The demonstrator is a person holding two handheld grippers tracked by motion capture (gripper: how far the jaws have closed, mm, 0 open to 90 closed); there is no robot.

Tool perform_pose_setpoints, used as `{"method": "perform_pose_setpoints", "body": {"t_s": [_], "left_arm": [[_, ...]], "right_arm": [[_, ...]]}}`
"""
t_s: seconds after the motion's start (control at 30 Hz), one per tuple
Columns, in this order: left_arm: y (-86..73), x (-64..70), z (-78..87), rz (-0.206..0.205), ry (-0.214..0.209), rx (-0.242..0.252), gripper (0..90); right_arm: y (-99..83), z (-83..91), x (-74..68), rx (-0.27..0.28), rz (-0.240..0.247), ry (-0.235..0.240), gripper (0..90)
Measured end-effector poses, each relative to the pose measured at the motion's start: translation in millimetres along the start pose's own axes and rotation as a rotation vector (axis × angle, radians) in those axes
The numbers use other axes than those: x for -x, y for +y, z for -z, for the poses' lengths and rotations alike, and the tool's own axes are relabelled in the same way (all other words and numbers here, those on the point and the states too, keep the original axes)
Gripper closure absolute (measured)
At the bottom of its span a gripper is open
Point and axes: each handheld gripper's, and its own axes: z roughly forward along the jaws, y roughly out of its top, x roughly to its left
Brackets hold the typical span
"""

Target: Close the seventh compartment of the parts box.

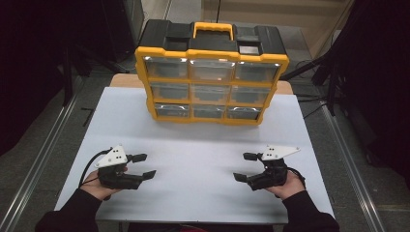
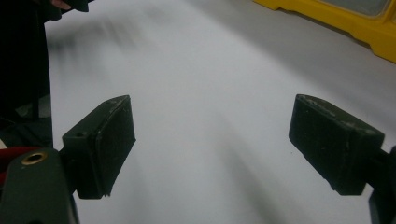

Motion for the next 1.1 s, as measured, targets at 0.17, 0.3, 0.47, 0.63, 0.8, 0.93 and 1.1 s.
{"method": "perform_pose_setpoints", "body": {"t_s": [0.17, 0.3, 0.47, 0.63, 0.8, 0.93, 1.1], "left_arm": [[-2.4, -1.5, 3.1, -0.011, 0.014, 0.002, 31.3], [-1.7, -1.5, 4.6, -0.015, 0.035, 0.028, 31.3], [-2.7, -1.7, 1.9, -0.019, 0.018, 0.011, 31.3], [-2.8, -1.2, 1.6, -0.016, 0.011, 0.01, 31.3], [-3.1, -1.6, 0.8, -0.016, 0.004, -0.001, 31.3], [-3.1, -1.2, 0.1, -0.008, -0.009, -0.002, 31.3], [-3.2, -1.3, 0.0, -0.01, -0.011, -0.006, 31.3]], "right_arm": [[-0.7, 1.6, -0.3, -0.004, 0.001, 0.007, 15.5], [0.2, 3.3, -1.4, 0.007, 0.001, 0.028, 15.0], [0.6, 5.3, -0.8, 0.005, 0.005, 0.012, 15.0], [0.7, 5.1, -0.8, 0.002, 0.006, 0.009, 15.1], [1.0, 3.8, -1.7, -0.005, 0.008, 0.012, 15.1], [0.9, 3.9, -1.9, -0.007, 0.016, 0.008, 15.2], [0.6, 3.3, -2.0, -0.008, 0.021, 0.008, 15.4]]}}
